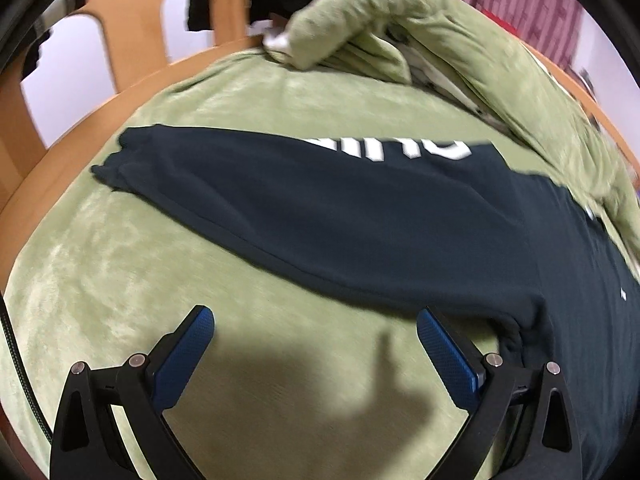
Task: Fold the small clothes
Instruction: 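Move the left gripper to the sweatshirt sleeve cuff and grasp it, then lift the sleeve with the left gripper, fold it across the body, release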
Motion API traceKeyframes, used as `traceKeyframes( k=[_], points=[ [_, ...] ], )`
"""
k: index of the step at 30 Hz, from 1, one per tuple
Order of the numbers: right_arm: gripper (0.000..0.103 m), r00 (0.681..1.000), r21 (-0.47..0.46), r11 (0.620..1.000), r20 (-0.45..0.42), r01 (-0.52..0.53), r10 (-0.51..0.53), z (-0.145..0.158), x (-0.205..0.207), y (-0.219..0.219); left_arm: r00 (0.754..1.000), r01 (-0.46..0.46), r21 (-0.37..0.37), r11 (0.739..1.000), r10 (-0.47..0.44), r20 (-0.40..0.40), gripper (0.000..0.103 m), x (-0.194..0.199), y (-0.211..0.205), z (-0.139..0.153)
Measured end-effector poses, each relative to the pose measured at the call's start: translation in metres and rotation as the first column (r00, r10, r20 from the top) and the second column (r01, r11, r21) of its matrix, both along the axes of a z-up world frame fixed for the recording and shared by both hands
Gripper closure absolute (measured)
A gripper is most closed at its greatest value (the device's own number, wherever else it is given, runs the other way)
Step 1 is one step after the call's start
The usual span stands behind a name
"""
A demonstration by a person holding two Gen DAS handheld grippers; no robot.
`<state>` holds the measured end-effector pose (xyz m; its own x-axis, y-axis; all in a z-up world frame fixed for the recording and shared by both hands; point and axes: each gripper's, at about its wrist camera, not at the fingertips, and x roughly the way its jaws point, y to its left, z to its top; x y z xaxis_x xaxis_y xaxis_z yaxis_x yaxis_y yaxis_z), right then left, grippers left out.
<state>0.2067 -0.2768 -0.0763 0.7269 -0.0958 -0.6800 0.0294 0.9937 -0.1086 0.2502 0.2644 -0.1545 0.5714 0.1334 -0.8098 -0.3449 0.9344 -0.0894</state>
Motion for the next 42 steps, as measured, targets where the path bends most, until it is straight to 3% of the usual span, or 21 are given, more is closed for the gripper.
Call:
traceKeyframes(
  k=[5,10,16,19,20,21,24,30,34,38,42],
  points=[
    [0.001,1.000,0.013,1.000,-0.002,0.015,-0.015,-0.005,-0.004,-0.007,0.995,-0.098,0.008,0.995,0.098,-0.007,0.006,0.008,0.039,-0.009],
    [0.001,1.000,-0.036,0.999,-0.024,0.012,-0.013,-0.016,-0.007,-0.013,0.985,-0.170,-0.023,0.985,0.171,0.027,0.009,0.022,0.070,-0.019],
    [0.002,0.998,-0.073,0.997,-0.052,0.014,-0.018,-0.030,-0.012,-0.026,0.972,-0.235,0.014,0.972,0.234,0.019,0.030,0.049,0.087,-0.032],
    [0.002,0.997,-0.061,0.998,-0.068,0.025,-0.029,-0.034,-0.012,-0.034,0.972,-0.235,0.094,0.967,0.233,0.028,0.054,0.064,0.083,-0.033],
    [0.003,0.997,-0.056,0.998,-0.069,0.028,-0.032,-0.035,-0.013,-0.036,0.974,-0.227,0.125,0.966,0.225,0.030,0.077,0.067,0.080,-0.031],
    [0.003,0.997,-0.048,0.998,-0.068,0.033,-0.036,-0.035,-0.014,-0.038,0.976,-0.216,0.163,0.963,0.216,0.021,0.093,0.070,0.076,-0.029],
    [0.003,0.997,-0.020,0.999,-0.062,0.037,-0.038,-0.035,-0.014,-0.041,0.980,-0.200,0.235,0.951,0.194,0.049,0.095,0.078,0.061,-0.011],
    [0.003,0.999,0.017,0.999,-0.030,0.030,-0.029,-0.030,-0.018,-0.040,0.974,-0.153,0.226,0.962,0.108,0.199,0.096,0.081,0.021,0.066],
    [0.005,0.999,0.056,0.998,-0.024,0.025,-0.024,-0.026,-0.023,-0.041,0.963,-0.042,0.239,0.970,-0.024,0.269,0.096,0.087,-0.035,0.115],
    [0.005,1.000,0.086,0.996,0.000,0.024,-0.024,-0.023,-0.033,-0.042,0.941,0.090,0.227,0.970,-0.157,0.299,0.096,0.087,-0.103,0.137],
    [0.005,1.000,0.070,0.998,0.012,0.007,-0.008,-0.023,-0.042,-0.040,0.912,0.219,0.204,0.954,-0.274,0.305,0.096,0.091,-0.179,0.137]
  ],
)
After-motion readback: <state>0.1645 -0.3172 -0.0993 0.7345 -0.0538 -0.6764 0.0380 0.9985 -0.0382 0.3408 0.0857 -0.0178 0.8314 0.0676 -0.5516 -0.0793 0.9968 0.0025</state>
